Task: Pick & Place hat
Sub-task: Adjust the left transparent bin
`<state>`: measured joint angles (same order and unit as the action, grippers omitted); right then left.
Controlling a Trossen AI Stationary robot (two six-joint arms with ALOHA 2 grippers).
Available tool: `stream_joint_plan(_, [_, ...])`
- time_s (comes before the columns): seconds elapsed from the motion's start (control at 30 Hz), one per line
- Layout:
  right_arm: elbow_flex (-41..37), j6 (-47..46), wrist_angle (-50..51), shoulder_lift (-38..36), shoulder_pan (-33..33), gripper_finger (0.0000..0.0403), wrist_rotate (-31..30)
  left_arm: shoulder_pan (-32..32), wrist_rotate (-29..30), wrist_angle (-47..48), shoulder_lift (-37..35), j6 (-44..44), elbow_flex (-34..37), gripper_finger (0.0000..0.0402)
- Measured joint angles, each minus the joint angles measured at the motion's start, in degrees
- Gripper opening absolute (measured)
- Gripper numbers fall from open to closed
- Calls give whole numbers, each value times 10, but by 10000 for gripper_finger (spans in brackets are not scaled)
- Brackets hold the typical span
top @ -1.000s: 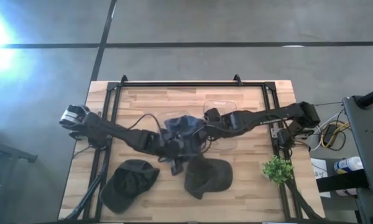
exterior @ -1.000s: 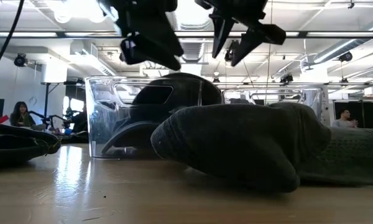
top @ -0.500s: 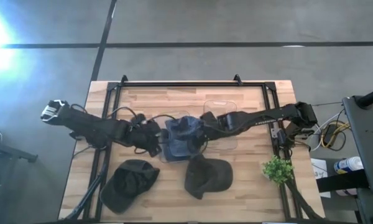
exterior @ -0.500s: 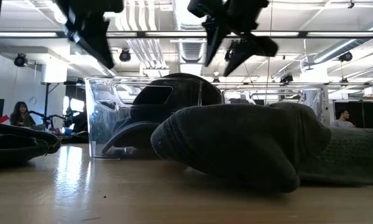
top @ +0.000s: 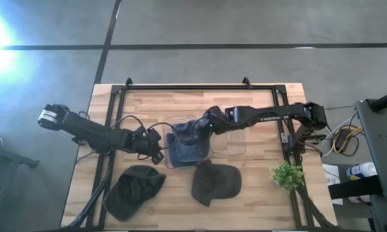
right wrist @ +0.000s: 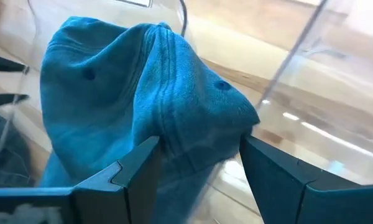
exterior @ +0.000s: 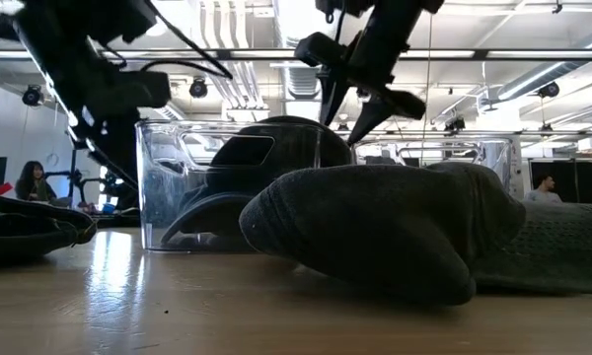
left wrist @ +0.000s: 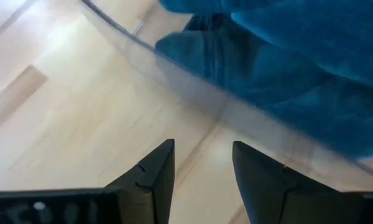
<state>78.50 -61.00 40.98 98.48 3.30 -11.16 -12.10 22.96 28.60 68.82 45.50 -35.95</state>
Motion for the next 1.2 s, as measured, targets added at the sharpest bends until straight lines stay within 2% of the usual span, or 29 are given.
stream_joint_plan(0.17, [-26, 0, -70, 0, 8, 215, 20, 36, -7, -126, 14, -44, 29, 154])
stream_joint_plan(0.33, [-38, -1, -105, 4, 16, 215, 55, 85, -56, -214, 56, -77, 34, 154])
stream_joint_plan(0.67, [31, 41, -124, 68, 16, 215, 102, 109, -105, -219, 127, -137, -10, 154])
stream_joint_plan(0.77, [63, 62, -108, 90, 17, 215, 104, 109, -105, -220, 125, -140, -17, 154])
stream_joint_plan(0.93, [93, 90, -7, 119, 20, 215, 113, 109, -102, -222, 102, -144, -18, 154])
stream_joint_plan(1.2, [94, 94, -38, 137, 20, 215, 158, 116, -89, -220, 91, -160, -14, 154])
